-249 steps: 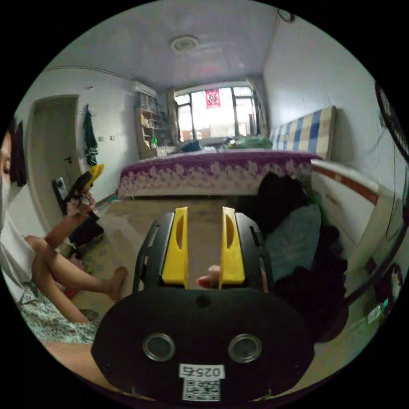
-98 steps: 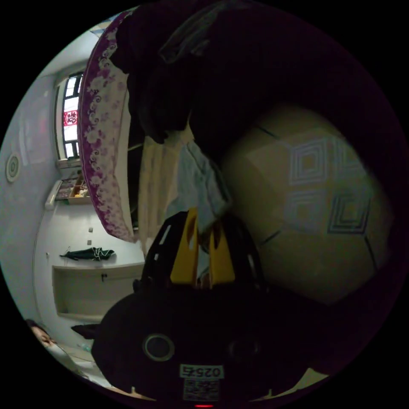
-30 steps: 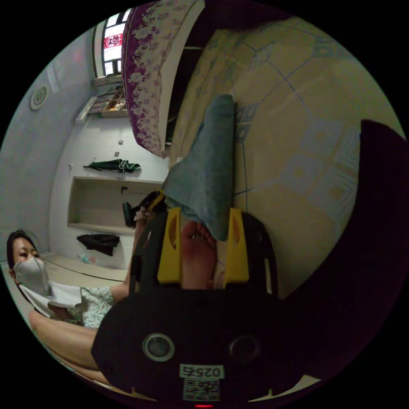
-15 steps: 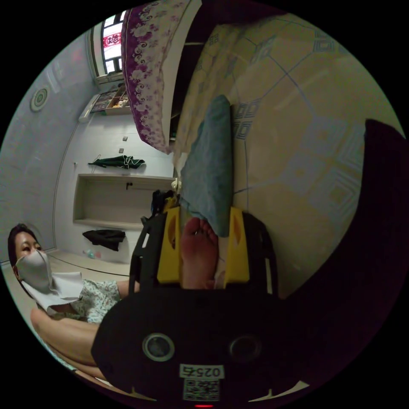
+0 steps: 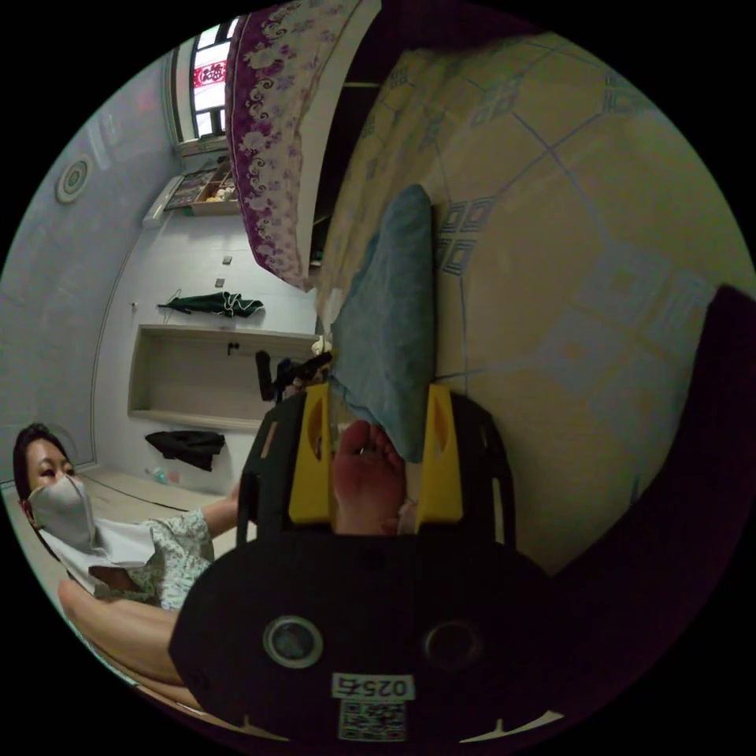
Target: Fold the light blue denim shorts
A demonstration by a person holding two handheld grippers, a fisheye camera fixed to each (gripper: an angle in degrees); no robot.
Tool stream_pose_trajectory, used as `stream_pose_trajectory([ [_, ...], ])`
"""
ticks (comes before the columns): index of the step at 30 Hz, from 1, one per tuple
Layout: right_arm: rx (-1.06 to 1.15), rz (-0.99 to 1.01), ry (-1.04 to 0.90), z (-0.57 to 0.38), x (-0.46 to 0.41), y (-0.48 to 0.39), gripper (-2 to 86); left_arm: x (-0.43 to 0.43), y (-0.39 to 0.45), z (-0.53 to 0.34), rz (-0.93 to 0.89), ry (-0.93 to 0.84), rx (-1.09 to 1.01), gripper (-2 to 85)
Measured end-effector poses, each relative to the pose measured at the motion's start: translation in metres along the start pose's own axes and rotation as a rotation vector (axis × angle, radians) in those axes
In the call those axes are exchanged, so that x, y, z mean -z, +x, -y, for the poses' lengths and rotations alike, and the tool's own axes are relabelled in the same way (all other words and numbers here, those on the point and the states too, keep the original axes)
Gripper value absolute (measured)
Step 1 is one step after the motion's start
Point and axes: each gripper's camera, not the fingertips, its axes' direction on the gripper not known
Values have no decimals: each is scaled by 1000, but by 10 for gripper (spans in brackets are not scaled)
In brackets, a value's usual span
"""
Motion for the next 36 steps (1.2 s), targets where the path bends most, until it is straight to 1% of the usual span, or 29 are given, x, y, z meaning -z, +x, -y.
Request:
stream_pose_trajectory([
  [1,-12,14,19,-2,0,1,167,7,17,-8,101,30,-51,35],
  [2,-27,27,37,-4,1,3,167,11,32,-15,157,44,-87,20],
  [5,-40,48,47,-5,1,5,164,15,59,-29,265,72,-123,-1],
  [7,-32,35,27,-3,-1,3,163,2,60,-31,294,52,-77,-2],
  [9,-19,21,11,1,-4,-1,164,-23,54,-32,250,-11,-5,7],
  [10,-11,9,1,4,-5,-4,166,-24,51,-34,227,14,11,24],
  [12,5,-21,-2,9,-4,-10,175,-16,45,-37,242,12,60,49],
  [13,19,-53,17,11,-1,-15,179,-4,41,-43,274,36,88,51],
  [15,40,-79,44,17,4,-19,181,21,36,-62,283,127,195,40],
  [16,31,-69,52,22,5,-18,181,36,39,-75,184,185,213,39],
  [17,10,-41,47,30,3,-14,180,45,51,-88,-54,234,170,55],
  [18,-5,-31,40,34,1,-11,179,48,62,-95,-197,259,126,63],
  [19,-28,-1,33,44,-3,-6,175,50,95,-106,-423,279,26,75],
  [20,-52,29,30,55,-7,-3,173,48,138,-113,-491,229,-16,88],
  [21,-62,41,34,61,-8,-2,172,47,163,-116,-498,190,-49,94],
  [22,-76,61,48,71,-11,-2,174,44,216,-122,-482,120,-144,103],
  [23,-95,69,37,82,-17,-2,172,39,264,-127,-405,72,-210,108],
  [24,-104,68,23,87,-20,-2,169,37,287,-128,-353,61,-248,111],
  [26,-118,24,-51,101,-35,-9,154,18,359,-130,-166,6,-337,119],
  [27,-121,1,-64,103,-37,-11,141,12,372,-130,-135,-14,-351,122],
  [28,-119,-52,-84,105,-41,-14,115,0,395,-130,-58,-42,-386,124],
  [29,-114,-106,-106,106,-44,-15,68,-19,414,-130,50,-94,-419,119],
  [30,-110,-125,-114,107,-44,-15,44,-20,418,-131,59,-78,-415,112],
  [31,-82,-102,-122,106,-43,-14,23,-18,421,-130,80,-73,-403,87],
  [32,-100,-65,-124,105,-41,-9,9,-17,419,-129,112,-74,-373,51],
  [33,-114,-47,-121,104,-38,-6,4,-19,417,-128,125,-95,-353,43],
  [35,-134,62,-86,95,-23,4,-5,-10,403,-131,39,-67,-318,7],
  [36,-137,86,-77,92,-17,6,-5,-5,400,-133,14,-57,-309,-3],
])
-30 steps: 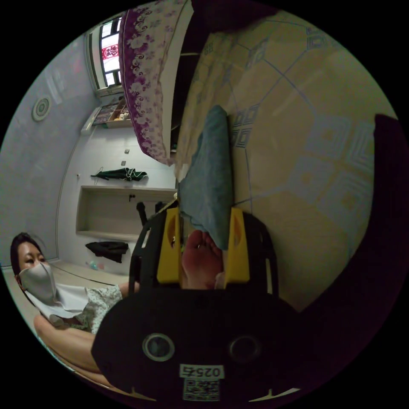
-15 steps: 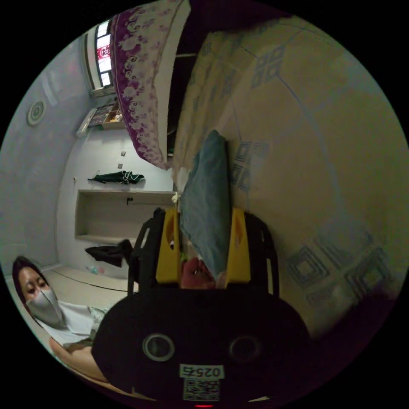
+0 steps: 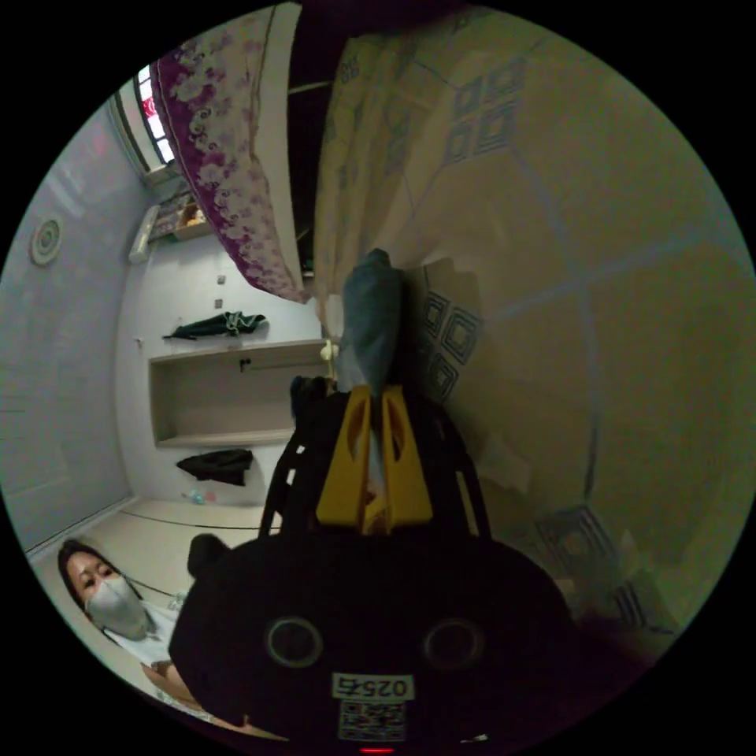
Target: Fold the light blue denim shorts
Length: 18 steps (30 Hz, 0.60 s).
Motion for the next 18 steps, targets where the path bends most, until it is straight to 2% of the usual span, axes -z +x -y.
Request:
stream_pose_trajectory([
  [6,3,294,138,-56,105,-7,-4,76,-22,-18,-564,183,10,-14],
  [9,152,310,148,-78,129,-75,1,142,-45,-31,-777,321,2,-13],
  [12,376,78,63,-79,90,-176,13,198,-113,-63,-876,484,53,-11],
  [14,534,-217,-39,-68,13,-230,46,209,-188,-95,-791,555,159,-3],
  [17,555,-534,-119,-42,-105,-222,94,163,-283,-130,-617,472,374,34],
  [18,535,-574,-166,-36,-124,-212,97,147,-303,-135,-600,424,422,42],
])
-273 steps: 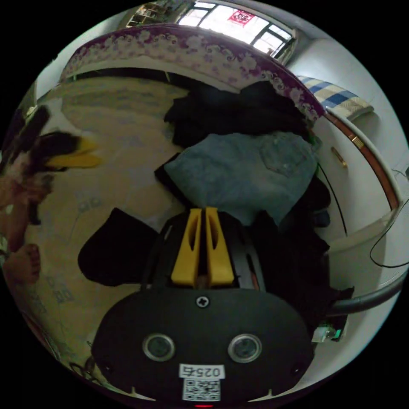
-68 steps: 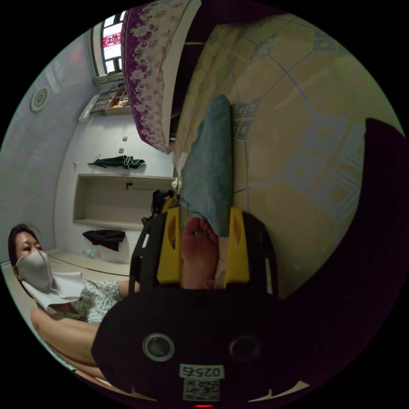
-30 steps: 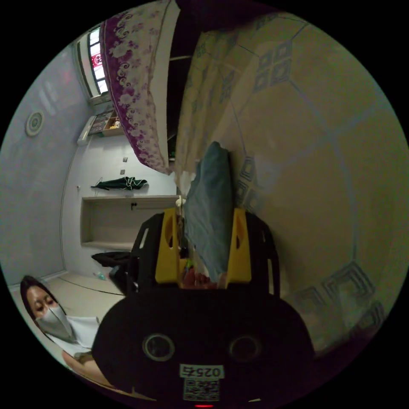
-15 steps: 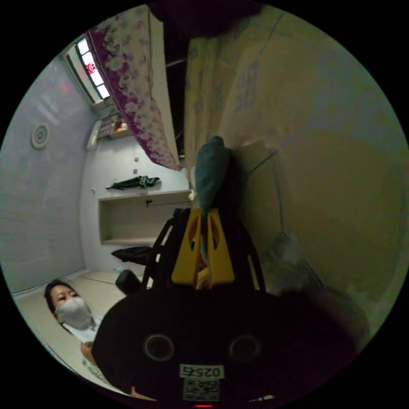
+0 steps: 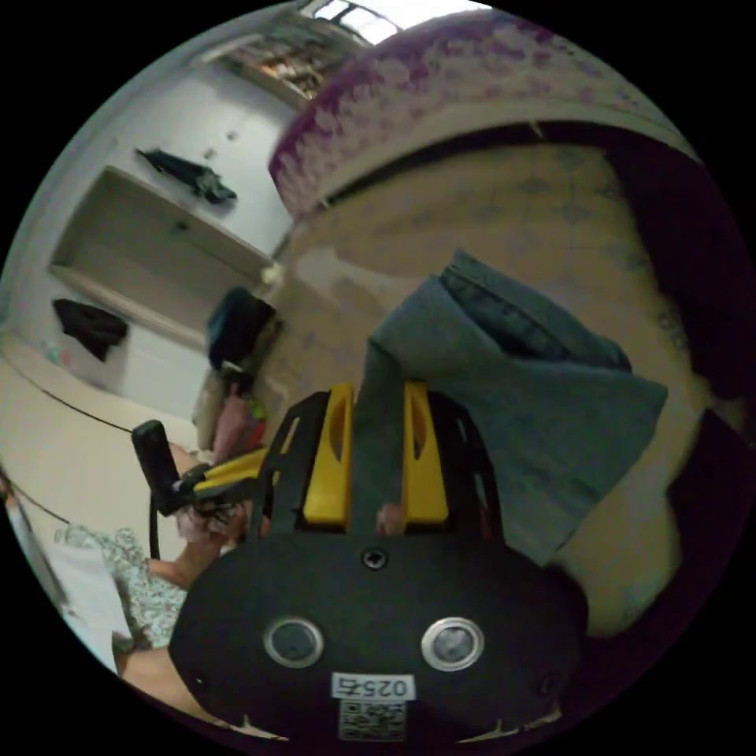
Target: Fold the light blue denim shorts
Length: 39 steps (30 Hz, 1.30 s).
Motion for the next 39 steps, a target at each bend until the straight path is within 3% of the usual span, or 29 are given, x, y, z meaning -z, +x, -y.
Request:
stream_pose_trajectory([
  [2,15,48,-68,-5,-45,8,106,-3,-102,-2,-19,-107,254,50],
  [5,-50,130,120,-52,-31,33,112,6,-167,-14,-246,-91,400,69],
  [8,-224,266,268,-113,-5,73,154,9,-170,-5,-171,-98,371,109],
  [11,-389,296,352,-175,-2,101,220,-12,-183,24,-212,-169,338,137],
  [14,-496,401,337,-207,-31,116,235,-22,-203,61,-110,-258,268,143],
  [19,-549,419,316,-187,-87,122,154,-45,-225,100,-298,-486,174,105],
  [22,-584,374,174,-160,-99,119,72,-44,-239,116,-322,-547,209,76],
  [24,-646,555,148,-152,-91,119,52,-38,-259,110,-399,-566,342,57],
  [26,-586,713,171,-123,-46,88,44,-18,-272,82,-769,-600,539,38],
  [29,-207,546,95,-53,28,-21,39,61,-248,55,-1225,-344,628,29],
  [32,-23,587,44,-10,57,-115,36,161,-209,47,-1330,-129,532,28],
  [34,-128,589,-66,9,45,-134,35,195,-204,32,-1297,-74,587,28],
  [37,-342,421,-293,28,-2,-142,34,203,-238,-8,-1172,-59,798,26],
  [39,-378,395,-358,47,-39,-155,33,204,-265,-24,-1196,-37,865,24],
])
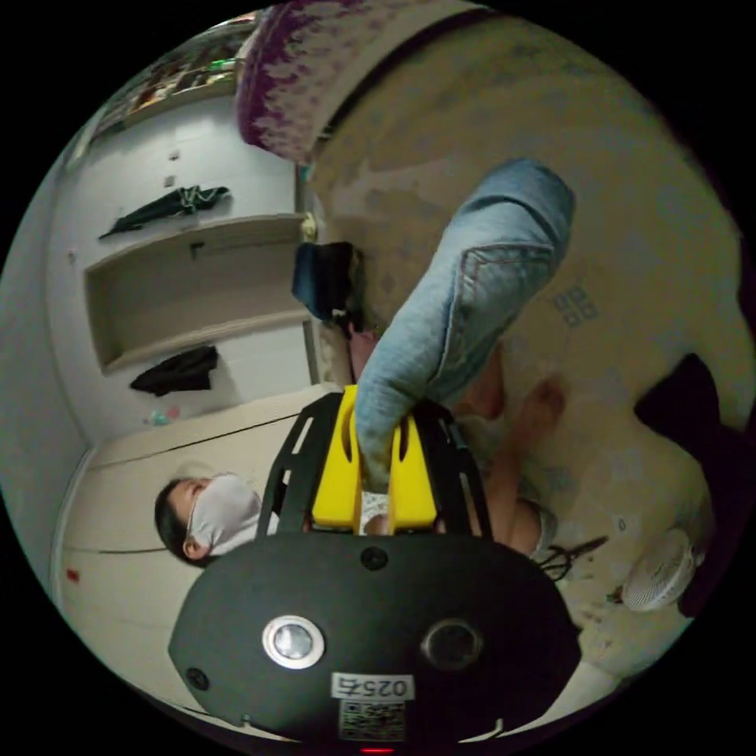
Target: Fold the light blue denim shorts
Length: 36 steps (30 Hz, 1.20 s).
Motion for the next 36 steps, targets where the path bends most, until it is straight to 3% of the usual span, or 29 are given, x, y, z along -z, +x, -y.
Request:
stream_pose_trajectory([
  [3,53,-66,-110,79,-59,-36,33,50,20,17,-60,84,-10,23],
  [7,278,-7,-249,186,-162,-140,34,144,140,40,15,288,-238,22],
  [11,695,120,-319,238,-240,-297,37,217,338,10,245,555,-633,23],
  [14,836,279,-364,275,-288,-364,40,239,447,-24,428,724,-902,23],
  [17,818,355,-413,327,-356,-380,48,268,477,-24,492,882,-897,22],
  [21,649,316,-458,397,-461,-327,82,321,418,19,507,1061,-655,21],
  [24,414,152,-412,422,-518,-237,113,373,316,75,670,1100,-326,31],
  [26,360,295,-371,421,-523,-174,117,400,241,79,330,1066,-386,34],
  [28,364,518,-363,417,-506,-138,121,398,213,68,174,1041,-487,41],
  [30,445,482,-379,403,-474,-115,125,386,195,41,239,1066,-545,50],
  [32,666,226,-373,364,-412,-94,133,354,164,-2,372,1096,-644,54],
  [36,792,-143,-342,281,-315,-50,118,271,107,-68,538,1139,-889,33],
])
